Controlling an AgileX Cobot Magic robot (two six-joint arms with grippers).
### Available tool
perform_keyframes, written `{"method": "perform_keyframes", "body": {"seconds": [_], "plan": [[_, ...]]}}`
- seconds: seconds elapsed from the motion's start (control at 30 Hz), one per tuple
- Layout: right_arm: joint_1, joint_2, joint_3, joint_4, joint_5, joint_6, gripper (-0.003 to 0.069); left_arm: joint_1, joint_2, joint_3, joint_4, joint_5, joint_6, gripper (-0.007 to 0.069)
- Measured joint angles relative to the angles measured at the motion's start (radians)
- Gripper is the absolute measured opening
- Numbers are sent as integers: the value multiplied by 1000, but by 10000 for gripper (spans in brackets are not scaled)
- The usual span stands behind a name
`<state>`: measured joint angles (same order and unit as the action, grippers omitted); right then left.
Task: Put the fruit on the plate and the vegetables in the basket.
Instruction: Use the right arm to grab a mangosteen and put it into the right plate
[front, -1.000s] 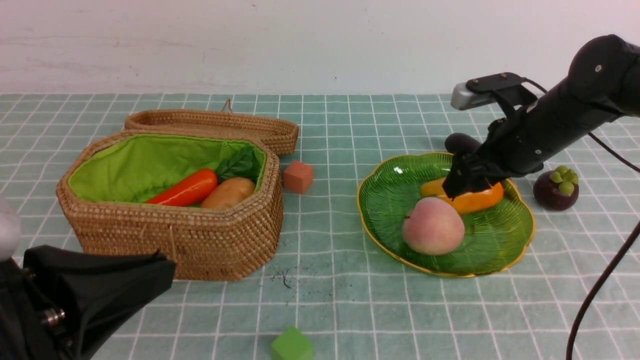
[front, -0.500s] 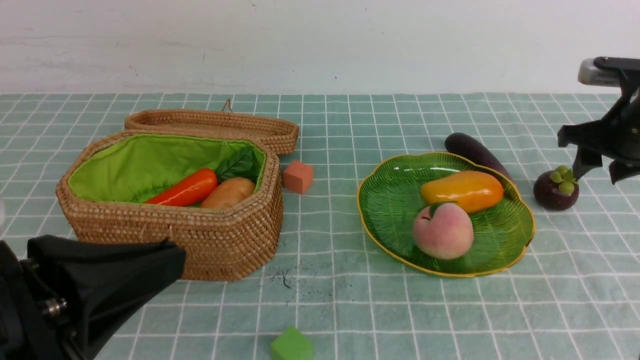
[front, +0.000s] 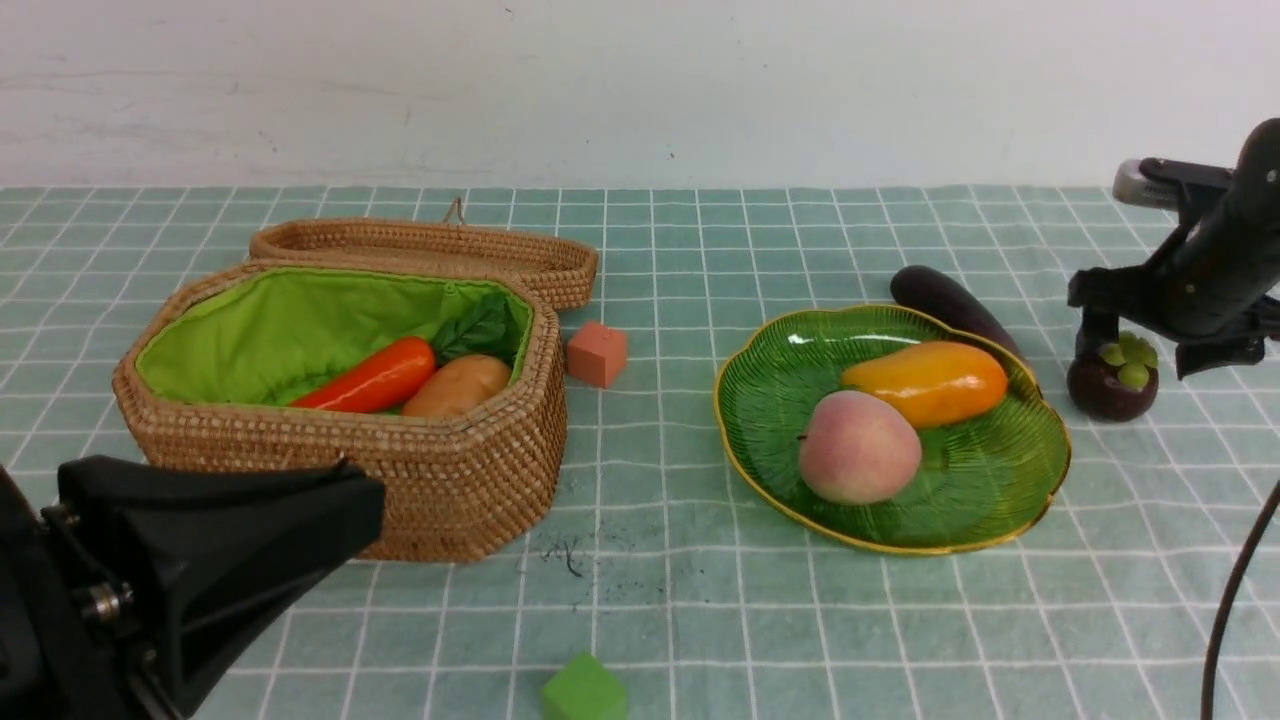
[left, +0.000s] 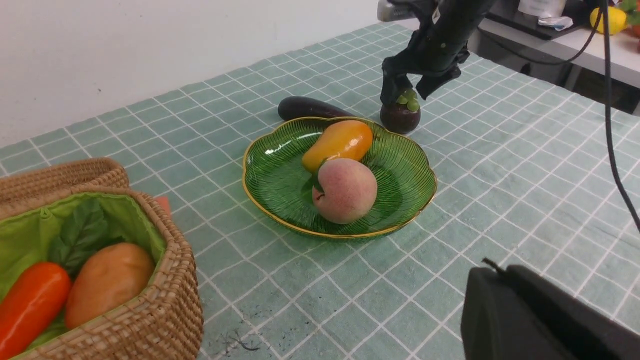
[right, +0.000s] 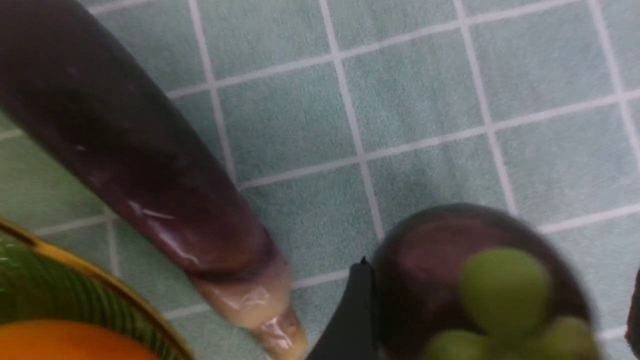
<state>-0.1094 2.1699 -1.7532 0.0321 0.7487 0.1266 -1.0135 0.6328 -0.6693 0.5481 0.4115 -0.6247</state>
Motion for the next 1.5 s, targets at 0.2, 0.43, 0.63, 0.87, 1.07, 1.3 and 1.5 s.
{"method": "perform_keyframes", "body": {"seconds": [0.2, 0.43, 0.63, 0.87, 1.07, 1.3, 1.5], "plan": [[0, 34, -3, -2, 0, 0, 583, 0, 0, 0, 0, 0, -1, 6], [0, 34, -5, -4, 5, -52, 565, 0, 0, 0, 0, 0, -2, 6], [1, -41, -2, 10, 80, -120, 565, 0, 0, 0, 4, 0, -2, 6], [107, -214, -8, 288, 162, -331, 565, 0, 0, 0, 7, -12, -2, 6], [273, -131, -6, 469, 18, -543, 565, 0, 0, 0, 10, -15, -2, 6], [325, -19, -5, 472, -84, -566, 566, 0, 0, 0, 5, -19, -2, 7], [326, -21, -4, 429, -75, -566, 676, 0, 0, 0, 5, -39, -2, 7]]}}
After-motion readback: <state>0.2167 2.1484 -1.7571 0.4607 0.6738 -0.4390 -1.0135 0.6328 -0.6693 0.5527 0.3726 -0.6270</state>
